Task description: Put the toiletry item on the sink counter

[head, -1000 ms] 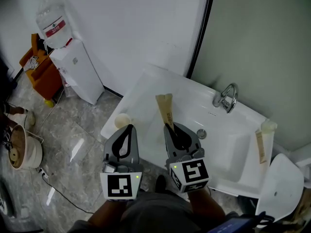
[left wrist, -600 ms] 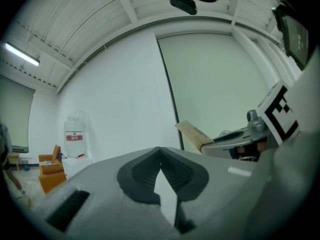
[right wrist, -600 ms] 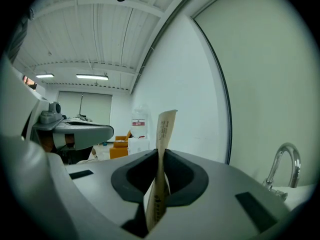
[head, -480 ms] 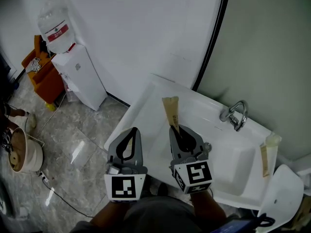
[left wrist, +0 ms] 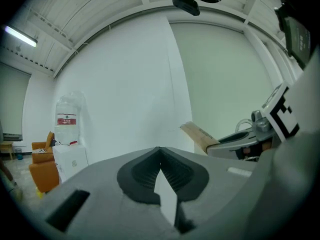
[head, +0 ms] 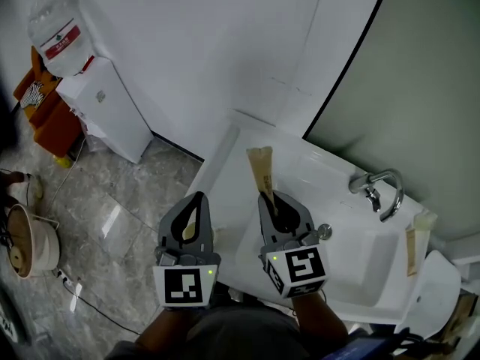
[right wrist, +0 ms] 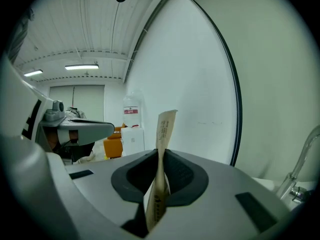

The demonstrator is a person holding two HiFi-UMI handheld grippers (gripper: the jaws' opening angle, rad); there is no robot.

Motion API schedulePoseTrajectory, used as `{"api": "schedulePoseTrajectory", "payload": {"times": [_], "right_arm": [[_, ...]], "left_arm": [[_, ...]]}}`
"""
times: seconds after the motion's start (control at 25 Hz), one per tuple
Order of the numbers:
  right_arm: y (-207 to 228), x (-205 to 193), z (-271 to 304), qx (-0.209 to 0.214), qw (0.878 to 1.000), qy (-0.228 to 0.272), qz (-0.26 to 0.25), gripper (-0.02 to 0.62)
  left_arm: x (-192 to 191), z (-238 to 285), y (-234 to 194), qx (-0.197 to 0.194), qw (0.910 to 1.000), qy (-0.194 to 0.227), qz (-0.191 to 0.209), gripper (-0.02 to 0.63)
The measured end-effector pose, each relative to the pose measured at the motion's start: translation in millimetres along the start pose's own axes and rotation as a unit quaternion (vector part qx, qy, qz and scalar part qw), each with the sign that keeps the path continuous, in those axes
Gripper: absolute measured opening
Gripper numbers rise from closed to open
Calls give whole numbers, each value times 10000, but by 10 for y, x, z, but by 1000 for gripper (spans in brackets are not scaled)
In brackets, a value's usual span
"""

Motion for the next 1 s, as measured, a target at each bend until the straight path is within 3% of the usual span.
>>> {"api": "schedulePoseTrajectory", "payload": {"times": [0.48, 1.0], "right_arm": [[73, -439, 737, -30, 9972, -701, 259, 41], [266, -1023, 1195, -243, 9882, -1380, 616, 41]], "left_arm": [[-330, 662, -390, -233, 9987, -423, -131, 11], [-766, 1258, -540, -512, 9943, -880, -315, 11]]}}
Point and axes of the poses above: the fingertips, and each gripper's own axes: z forward along the fingers, y to its right, x out of its top, the point moved 1 cm from there along -z, backward along the fingers, and after that the axes turned 2 degrees about y, right-handed, at the moved point
